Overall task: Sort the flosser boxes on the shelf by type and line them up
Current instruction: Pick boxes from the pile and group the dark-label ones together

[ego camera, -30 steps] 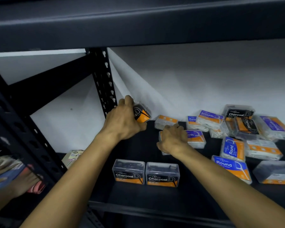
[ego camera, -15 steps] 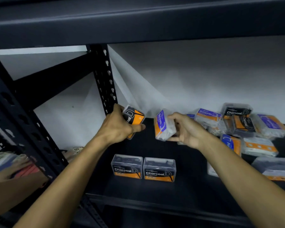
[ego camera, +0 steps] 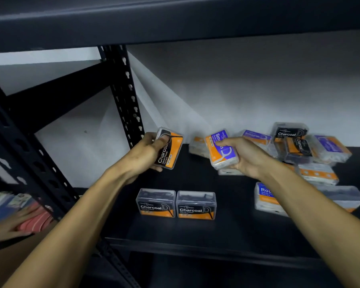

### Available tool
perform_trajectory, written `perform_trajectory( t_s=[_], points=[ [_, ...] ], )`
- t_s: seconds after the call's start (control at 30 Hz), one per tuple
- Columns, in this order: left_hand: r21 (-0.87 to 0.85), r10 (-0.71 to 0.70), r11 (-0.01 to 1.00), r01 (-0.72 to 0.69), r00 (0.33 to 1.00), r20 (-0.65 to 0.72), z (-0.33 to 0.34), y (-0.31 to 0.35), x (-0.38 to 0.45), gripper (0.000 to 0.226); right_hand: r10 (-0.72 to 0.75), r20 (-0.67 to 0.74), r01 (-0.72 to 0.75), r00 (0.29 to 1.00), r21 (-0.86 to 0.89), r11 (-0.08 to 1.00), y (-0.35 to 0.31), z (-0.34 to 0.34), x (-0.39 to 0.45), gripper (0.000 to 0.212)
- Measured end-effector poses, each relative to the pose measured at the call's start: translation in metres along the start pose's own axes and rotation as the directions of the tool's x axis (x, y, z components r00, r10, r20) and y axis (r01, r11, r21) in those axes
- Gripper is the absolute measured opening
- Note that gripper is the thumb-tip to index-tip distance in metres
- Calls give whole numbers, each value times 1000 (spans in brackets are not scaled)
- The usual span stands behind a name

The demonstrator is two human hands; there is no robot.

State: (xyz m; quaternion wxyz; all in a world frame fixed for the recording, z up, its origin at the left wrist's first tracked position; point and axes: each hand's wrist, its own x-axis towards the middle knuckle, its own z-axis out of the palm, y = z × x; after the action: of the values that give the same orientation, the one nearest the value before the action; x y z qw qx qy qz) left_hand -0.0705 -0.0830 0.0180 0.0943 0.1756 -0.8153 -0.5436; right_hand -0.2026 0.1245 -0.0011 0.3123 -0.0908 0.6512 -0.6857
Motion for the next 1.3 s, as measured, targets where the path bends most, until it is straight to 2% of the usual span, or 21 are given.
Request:
perform_trajectory(
  t_s=[0.07,0.17,0.27,0.37,0.43,0.5,0.77,0.93,1.1,1.17,1.3],
  points=[
    [66,54,996,-57,998,40,-4,-4,-1,32,-74,-11,71,997,-175,982,-3,-6,-2,18],
    [357,128,918,-174,981,149,-14,-11,2,33,-179,29,174,983,-438,882,-5,-17,-7,25],
    [522,73,829,-201,964,255,-15,-15,2,34,-262,66,245,963,-621,745,-7,-20,-16,40],
    [647,-3,732,-214,948,317,-11,-18,3,35,-303,80,239,950,-810,535,-7,-22,-21,61],
    [683,-40,697,-219,939,342,-9,-21,4,33,-305,101,227,947,-883,412,-3,-23,-23,63],
    [706,-65,673,-222,932,355,-7,-21,5,32,-303,112,218,946,-912,346,0,-23,-25,63],
    [754,-128,627,-195,929,346,-6,-25,9,32,-287,109,199,952,-932,303,2,-23,-37,67],
    [734,-149,659,-167,927,345,-5,-29,9,33,-288,98,185,953,-937,295,2,-27,-40,70],
    [743,-185,654,-141,923,338,-8,-22,10,62,-311,99,199,945,-929,312,-1,-34,-47,67],
    [733,-125,660,-164,938,322,-3,-10,8,63,-336,101,213,936,-924,316,-4,-41,-51,65],
    [705,206,637,-313,950,236,34,25,3,47,-359,57,186,931,-923,336,-13,-60,-67,65]
  ],
)
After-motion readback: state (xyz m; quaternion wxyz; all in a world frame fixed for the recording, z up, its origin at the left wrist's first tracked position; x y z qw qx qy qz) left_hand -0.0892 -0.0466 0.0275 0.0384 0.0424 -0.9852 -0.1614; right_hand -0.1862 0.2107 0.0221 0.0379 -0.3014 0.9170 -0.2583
